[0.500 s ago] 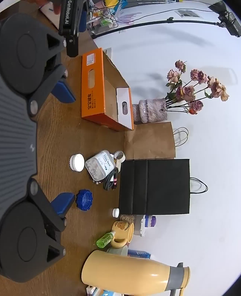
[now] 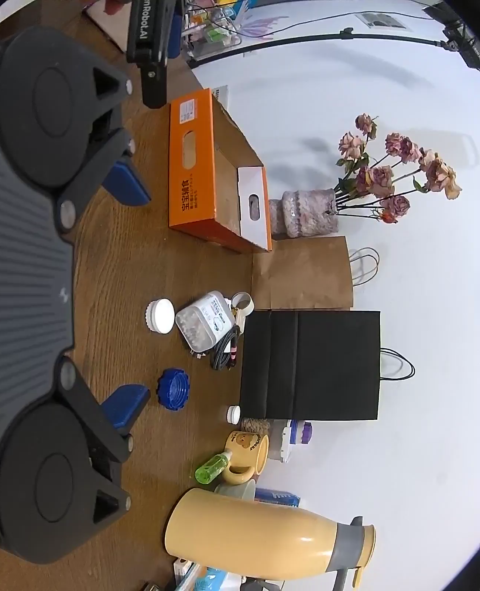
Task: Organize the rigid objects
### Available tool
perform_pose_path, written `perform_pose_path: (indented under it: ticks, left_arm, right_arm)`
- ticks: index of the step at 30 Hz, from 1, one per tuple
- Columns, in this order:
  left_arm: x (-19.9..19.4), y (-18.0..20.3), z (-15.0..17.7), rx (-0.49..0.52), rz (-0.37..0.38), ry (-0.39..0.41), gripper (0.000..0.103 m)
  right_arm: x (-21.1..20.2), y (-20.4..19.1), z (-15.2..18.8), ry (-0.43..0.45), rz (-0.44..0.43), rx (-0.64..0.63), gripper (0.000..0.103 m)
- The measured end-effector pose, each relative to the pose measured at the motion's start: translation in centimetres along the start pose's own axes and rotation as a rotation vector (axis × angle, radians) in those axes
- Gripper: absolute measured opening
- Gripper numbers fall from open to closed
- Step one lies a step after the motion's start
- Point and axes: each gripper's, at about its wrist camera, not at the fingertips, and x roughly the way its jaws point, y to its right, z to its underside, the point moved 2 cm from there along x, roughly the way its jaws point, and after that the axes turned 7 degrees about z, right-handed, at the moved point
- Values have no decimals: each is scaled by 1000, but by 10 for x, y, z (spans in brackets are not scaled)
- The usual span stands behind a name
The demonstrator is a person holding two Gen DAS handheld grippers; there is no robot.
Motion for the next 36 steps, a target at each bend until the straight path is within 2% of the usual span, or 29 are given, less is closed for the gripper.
perform_pose_path:
  ticks: [36]
  left_arm:
    - [0, 1, 2, 0, 1, 5, 103]
  right_arm:
    - [3, -4, 2, 4, 2, -6, 103]
